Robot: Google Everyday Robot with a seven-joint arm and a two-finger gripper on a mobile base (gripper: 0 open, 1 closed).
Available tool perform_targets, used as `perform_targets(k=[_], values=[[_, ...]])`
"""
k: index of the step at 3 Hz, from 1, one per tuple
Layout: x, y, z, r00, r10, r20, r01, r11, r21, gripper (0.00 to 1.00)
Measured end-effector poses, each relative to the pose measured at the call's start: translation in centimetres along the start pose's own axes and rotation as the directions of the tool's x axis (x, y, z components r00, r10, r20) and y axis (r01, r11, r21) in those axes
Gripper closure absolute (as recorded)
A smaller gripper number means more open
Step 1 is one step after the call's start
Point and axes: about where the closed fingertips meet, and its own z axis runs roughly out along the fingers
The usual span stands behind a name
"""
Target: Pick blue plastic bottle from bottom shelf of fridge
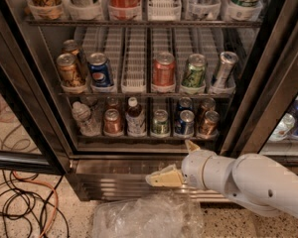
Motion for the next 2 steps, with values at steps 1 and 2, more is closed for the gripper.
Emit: perform_targets(k=[1, 2], values=[[-1.0, -2.9, 1.2, 0.994, -0.099, 0.052, 0.092, 0.9875, 0.128, 0.00], [-1.5, -4.4, 1.0, 0.993, -0.105, 0.062, 0.091, 0.9774, 0.191, 0.17]])
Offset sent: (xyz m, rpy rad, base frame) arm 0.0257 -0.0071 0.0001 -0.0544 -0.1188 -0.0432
